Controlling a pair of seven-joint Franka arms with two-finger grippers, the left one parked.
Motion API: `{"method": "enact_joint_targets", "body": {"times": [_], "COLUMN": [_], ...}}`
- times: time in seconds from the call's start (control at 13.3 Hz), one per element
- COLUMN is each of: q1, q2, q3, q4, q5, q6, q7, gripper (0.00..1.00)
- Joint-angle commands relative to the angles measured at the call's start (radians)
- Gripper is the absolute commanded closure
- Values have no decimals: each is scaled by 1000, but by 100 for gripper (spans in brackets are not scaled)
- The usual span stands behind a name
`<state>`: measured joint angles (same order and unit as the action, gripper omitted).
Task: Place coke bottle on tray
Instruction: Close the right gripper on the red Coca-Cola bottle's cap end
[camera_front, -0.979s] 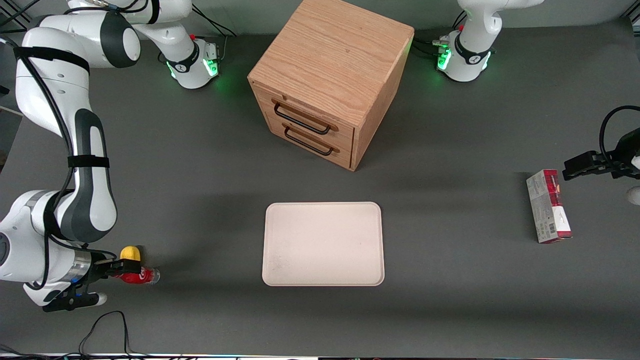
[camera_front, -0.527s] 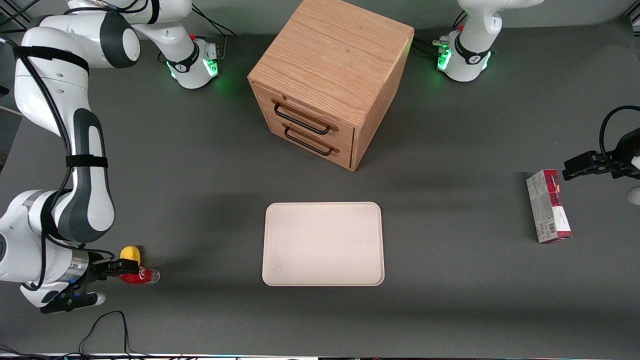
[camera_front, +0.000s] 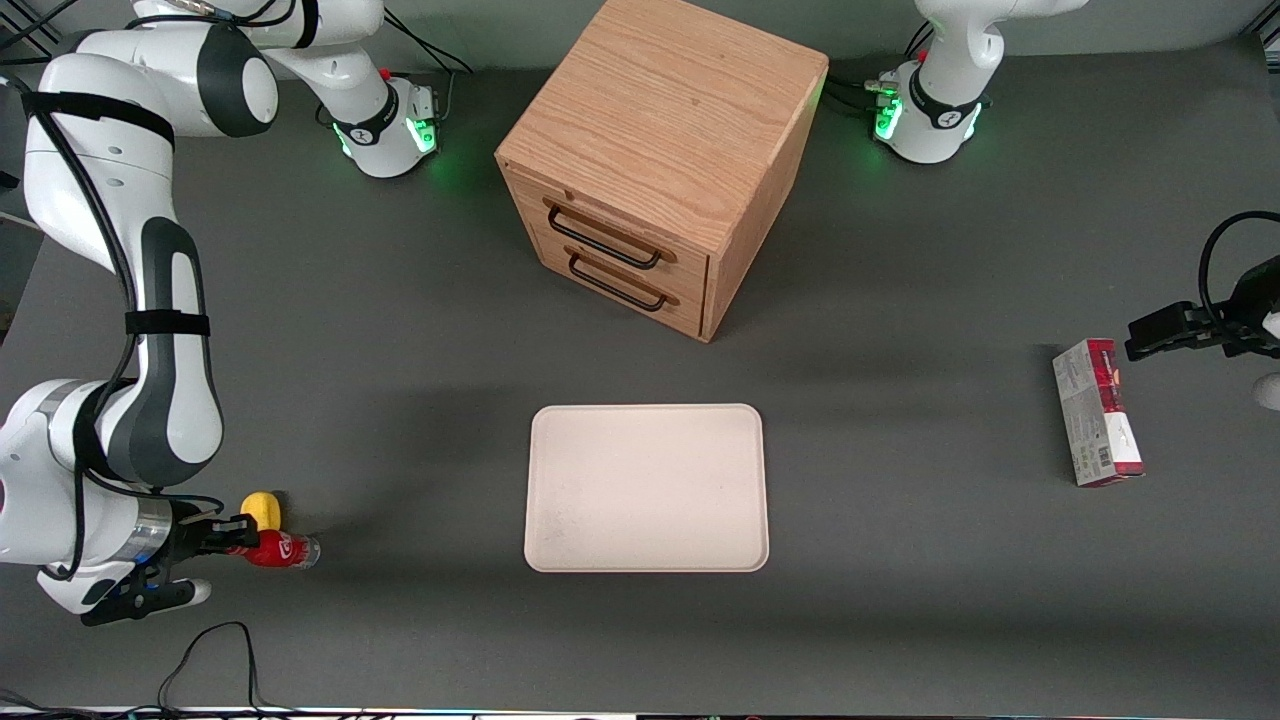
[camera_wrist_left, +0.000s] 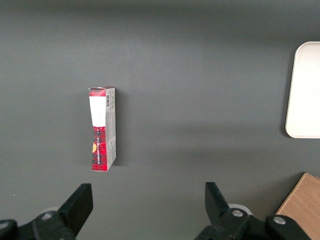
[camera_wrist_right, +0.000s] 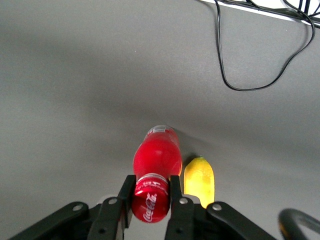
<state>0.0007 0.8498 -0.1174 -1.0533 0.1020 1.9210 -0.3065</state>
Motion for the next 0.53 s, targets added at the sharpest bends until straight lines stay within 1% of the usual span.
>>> {"method": "enact_joint_targets", "body": {"times": [0.0, 0.23, 0.45], "q1": [-5, 4, 5], "q2": [-3, -32, -124], "q3": [-4, -4, -2], "q4": [21, 25, 24], "q5": [2, 1, 5], "q6": [-23, -89, -206], "q7": [-28, -10, 39], "gripper": [100, 100, 100]}}
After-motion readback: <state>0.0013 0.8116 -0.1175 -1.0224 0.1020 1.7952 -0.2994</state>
